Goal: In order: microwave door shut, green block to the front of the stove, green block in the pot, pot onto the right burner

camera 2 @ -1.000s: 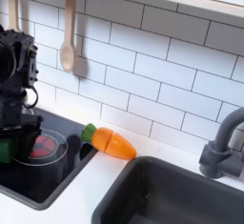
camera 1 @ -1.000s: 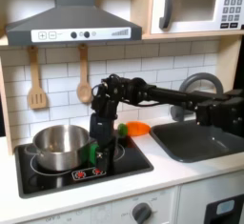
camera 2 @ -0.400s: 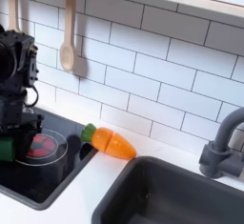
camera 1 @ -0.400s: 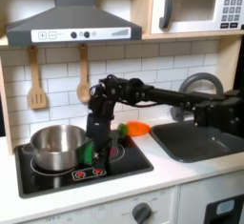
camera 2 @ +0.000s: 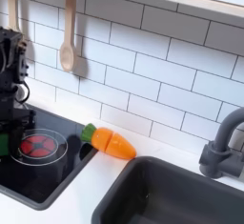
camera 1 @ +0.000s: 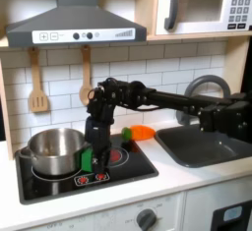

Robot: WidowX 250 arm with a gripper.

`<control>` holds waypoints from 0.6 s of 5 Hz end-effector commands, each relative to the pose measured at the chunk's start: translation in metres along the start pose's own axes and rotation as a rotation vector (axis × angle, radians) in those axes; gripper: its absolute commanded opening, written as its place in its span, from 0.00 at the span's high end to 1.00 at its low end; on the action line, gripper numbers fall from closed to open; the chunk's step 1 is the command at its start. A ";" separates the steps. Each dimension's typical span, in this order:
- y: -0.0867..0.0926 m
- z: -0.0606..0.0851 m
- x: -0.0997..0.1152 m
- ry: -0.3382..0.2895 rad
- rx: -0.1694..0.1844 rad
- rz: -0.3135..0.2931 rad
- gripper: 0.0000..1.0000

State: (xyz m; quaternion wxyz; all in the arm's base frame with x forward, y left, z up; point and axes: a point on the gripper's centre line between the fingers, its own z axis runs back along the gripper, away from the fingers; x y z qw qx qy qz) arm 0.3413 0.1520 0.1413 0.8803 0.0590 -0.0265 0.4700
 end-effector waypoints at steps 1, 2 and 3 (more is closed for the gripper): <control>-0.001 0.005 -0.003 -0.002 -0.025 -0.018 1.00; -0.005 0.016 -0.004 0.002 -0.063 -0.040 1.00; -0.005 0.021 -0.010 0.015 -0.084 -0.062 1.00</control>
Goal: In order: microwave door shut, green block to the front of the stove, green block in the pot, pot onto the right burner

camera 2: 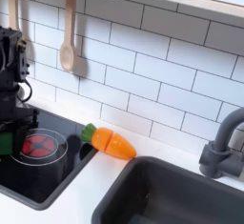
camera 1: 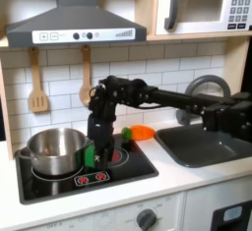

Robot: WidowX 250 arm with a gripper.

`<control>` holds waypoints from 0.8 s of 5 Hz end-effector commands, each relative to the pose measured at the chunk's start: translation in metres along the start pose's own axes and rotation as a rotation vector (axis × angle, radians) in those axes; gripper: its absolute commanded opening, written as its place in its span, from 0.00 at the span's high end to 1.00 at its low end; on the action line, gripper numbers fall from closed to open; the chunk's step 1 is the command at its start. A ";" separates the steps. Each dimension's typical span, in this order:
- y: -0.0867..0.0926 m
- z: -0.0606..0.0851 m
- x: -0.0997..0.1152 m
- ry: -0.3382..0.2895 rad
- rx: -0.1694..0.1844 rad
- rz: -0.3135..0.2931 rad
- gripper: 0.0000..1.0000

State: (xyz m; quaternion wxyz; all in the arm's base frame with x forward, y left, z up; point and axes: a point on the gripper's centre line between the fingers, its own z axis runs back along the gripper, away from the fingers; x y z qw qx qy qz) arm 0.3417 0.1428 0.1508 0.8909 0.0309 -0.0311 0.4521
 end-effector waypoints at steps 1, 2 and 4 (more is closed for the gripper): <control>0.000 0.021 -0.005 -0.013 -0.053 -0.023 1.00; -0.003 0.023 -0.007 -0.004 -0.067 -0.037 1.00; -0.004 0.037 -0.008 0.001 -0.097 -0.032 1.00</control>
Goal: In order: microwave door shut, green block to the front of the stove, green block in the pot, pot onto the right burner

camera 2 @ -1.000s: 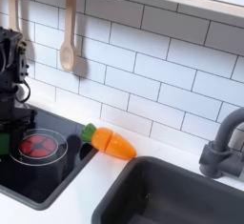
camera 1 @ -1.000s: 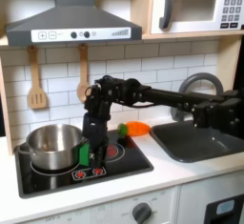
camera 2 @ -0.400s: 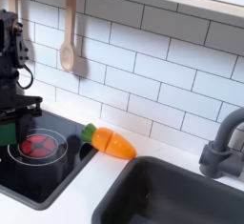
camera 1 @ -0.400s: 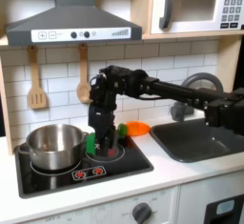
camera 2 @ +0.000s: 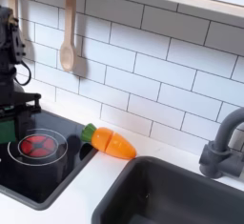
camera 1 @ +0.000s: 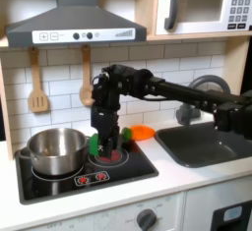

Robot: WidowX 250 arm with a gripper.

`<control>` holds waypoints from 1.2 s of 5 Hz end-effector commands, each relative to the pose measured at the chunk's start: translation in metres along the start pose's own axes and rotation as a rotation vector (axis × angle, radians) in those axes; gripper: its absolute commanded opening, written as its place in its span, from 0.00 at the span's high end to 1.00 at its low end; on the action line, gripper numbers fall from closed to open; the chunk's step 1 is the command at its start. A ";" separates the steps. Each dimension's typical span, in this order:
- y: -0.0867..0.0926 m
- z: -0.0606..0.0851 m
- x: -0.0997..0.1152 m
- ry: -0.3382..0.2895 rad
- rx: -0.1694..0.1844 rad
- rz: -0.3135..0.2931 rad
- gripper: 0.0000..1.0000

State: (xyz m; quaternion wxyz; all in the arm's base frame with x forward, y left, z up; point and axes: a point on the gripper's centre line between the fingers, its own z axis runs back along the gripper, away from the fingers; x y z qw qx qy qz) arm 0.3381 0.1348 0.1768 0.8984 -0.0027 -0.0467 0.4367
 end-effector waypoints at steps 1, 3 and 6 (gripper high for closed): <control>-0.005 0.015 -0.001 -0.002 -0.035 -0.002 1.00; -0.011 0.032 0.003 -0.008 -0.076 0.007 1.00; -0.012 0.032 0.036 -0.042 -0.075 0.063 1.00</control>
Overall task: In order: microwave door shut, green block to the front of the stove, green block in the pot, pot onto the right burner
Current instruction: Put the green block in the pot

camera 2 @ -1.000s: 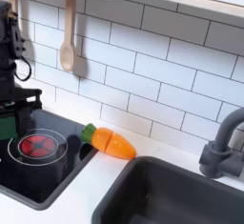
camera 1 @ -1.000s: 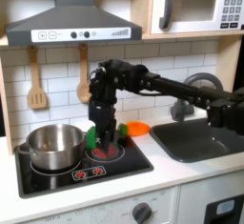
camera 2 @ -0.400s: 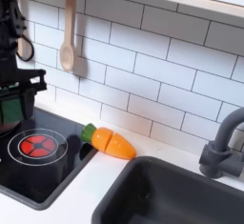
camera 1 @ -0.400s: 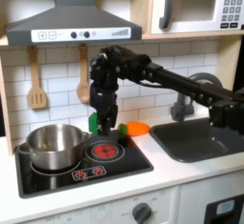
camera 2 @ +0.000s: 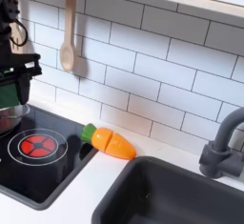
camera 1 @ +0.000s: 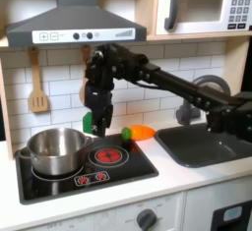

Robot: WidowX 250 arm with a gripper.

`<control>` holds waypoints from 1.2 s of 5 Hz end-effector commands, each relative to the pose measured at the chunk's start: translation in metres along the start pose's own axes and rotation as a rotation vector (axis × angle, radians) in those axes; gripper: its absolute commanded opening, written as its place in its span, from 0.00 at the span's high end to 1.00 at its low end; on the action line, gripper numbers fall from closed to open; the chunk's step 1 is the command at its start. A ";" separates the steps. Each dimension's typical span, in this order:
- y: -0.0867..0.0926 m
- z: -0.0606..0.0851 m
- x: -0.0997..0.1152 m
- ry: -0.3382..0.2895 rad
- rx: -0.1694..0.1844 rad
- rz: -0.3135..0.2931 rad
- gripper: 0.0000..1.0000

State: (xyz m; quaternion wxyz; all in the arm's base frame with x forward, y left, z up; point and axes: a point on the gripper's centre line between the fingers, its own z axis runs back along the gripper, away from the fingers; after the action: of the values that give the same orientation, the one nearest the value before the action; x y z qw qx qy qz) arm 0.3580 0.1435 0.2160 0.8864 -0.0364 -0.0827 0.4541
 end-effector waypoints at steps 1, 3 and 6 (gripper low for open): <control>0.001 -0.011 0.024 -0.006 0.023 0.044 1.00; 0.001 -0.011 0.037 -0.018 0.026 0.073 1.00; 0.012 -0.021 0.063 -0.045 0.069 0.121 1.00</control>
State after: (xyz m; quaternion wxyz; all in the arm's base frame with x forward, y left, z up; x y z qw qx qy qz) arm 0.3873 0.2023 0.1993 0.8553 -0.0011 -0.0828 0.5114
